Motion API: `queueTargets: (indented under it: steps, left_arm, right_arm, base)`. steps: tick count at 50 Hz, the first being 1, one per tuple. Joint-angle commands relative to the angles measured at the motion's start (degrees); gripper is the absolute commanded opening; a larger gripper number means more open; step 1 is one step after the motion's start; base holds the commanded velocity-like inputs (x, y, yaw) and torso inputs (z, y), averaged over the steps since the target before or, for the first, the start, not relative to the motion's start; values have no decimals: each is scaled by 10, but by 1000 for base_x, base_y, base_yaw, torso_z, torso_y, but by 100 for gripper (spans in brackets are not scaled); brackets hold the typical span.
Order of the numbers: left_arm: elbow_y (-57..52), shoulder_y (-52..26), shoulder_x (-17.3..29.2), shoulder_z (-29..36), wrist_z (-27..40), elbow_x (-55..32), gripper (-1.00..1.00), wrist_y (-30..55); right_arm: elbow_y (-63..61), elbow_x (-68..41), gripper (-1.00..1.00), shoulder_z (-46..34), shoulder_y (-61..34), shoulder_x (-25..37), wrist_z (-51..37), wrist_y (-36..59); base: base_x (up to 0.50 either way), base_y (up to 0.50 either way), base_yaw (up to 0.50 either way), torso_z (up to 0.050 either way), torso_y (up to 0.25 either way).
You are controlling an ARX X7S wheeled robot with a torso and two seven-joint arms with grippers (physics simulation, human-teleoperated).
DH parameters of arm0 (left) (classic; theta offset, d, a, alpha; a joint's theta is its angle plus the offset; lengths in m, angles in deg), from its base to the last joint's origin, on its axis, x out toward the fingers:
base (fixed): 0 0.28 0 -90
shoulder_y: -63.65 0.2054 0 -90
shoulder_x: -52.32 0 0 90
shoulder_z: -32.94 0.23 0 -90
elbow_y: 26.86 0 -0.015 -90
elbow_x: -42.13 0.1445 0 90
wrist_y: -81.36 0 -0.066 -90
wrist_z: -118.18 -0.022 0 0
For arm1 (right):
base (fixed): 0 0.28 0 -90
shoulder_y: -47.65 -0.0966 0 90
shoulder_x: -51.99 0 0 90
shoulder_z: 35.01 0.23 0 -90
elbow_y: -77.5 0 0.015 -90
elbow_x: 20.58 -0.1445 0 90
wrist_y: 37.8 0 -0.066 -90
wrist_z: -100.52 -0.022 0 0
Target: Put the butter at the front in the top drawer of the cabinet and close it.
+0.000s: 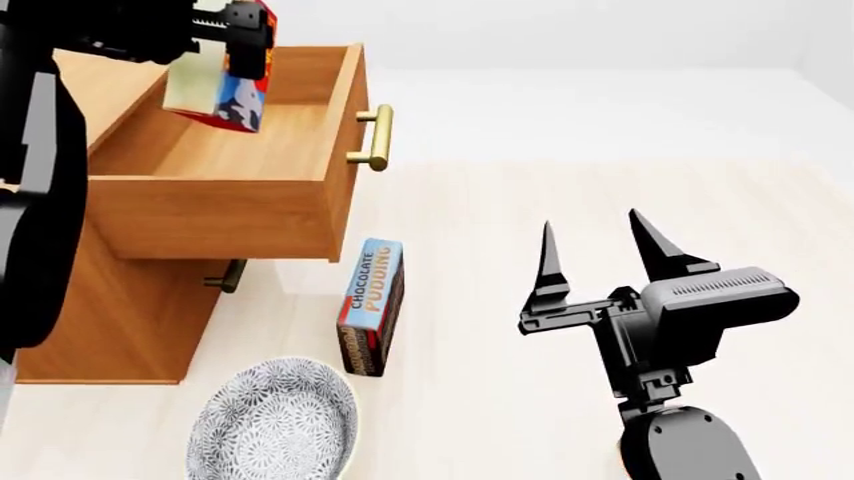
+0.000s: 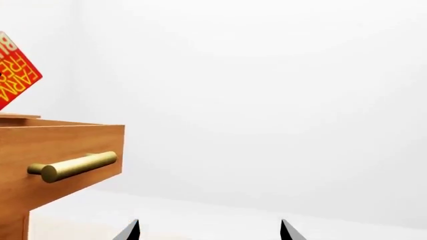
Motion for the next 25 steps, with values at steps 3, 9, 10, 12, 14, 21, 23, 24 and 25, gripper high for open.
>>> queueTargets:
  steps: [3,9,10,12,14,21,23,24,25]
  left_arm:
    - [0,-13,1,-18,25,4,-100,-7]
    - [0,-12,1,-12,27,8,-100,-12]
    - [0,-12,2,-13,29,7,-100,-11]
    - [0,-12,3,-21,39,4,-100,-7]
    - [0,-13,3,-24,43,4,-100,-5]
    - [0,-12,3,-19,40,8,-100,-7]
    - [0,-11,2,-6,28,14,-100,-12]
    - [0,-10,3,-9,33,12,-100,-11]
    - [0,-11,3,-12,36,10,-100,-9]
  right_arm:
    - [0,-3,100,-2,0,3,-1,-2]
    - [0,-4,100,-4,0,4,-2,-2]
    - [0,-4,100,-4,0,5,-2,-2]
    - [1,-4,100,-5,0,5,-3,-2]
    - [1,-4,100,-5,-1,5,-3,-2]
    - [3,-5,100,-7,-1,5,-4,-3]
    - [3,-5,100,-7,-1,6,-5,-3]
    - [3,-5,100,-7,-1,6,-5,-3]
    - [2,-6,100,-7,-1,6,-5,-3]
  base:
    - [0,0,-1,0,0]
    - [0,0,0,0,-247]
    - [0,0,0,0,-250]
    - [0,0,0,0,-85]
    - [-7,0,0,0,0]
    - [0,0,0,0,0]
    - [0,0,-1,0,-239]
    - [0,0,0,0,-250]
    - [0,0,0,0,0]
